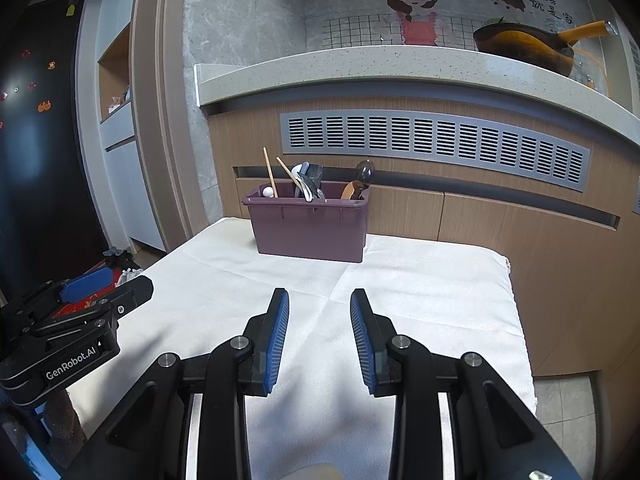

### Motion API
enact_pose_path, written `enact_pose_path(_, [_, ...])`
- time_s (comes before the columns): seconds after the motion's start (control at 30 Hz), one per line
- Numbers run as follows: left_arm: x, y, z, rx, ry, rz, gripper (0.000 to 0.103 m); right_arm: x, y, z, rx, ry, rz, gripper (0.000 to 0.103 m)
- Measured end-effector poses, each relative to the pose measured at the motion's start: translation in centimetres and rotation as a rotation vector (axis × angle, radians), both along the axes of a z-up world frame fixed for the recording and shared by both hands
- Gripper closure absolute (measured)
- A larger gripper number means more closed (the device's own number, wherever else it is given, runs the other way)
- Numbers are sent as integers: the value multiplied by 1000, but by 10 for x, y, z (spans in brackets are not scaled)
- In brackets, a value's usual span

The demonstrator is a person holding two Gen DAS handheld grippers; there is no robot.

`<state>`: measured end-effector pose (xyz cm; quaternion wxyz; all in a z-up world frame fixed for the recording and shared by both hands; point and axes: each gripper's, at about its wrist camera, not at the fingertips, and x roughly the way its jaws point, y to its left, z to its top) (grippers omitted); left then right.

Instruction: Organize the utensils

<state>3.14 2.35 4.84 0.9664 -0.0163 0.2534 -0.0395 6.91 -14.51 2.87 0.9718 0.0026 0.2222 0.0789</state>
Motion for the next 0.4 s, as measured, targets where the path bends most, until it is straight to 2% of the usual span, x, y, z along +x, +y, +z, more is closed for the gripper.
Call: enact_pose_path(0.4, [0,3,0,-6,3,17,44,0,-3,-1,4,4,-5,73])
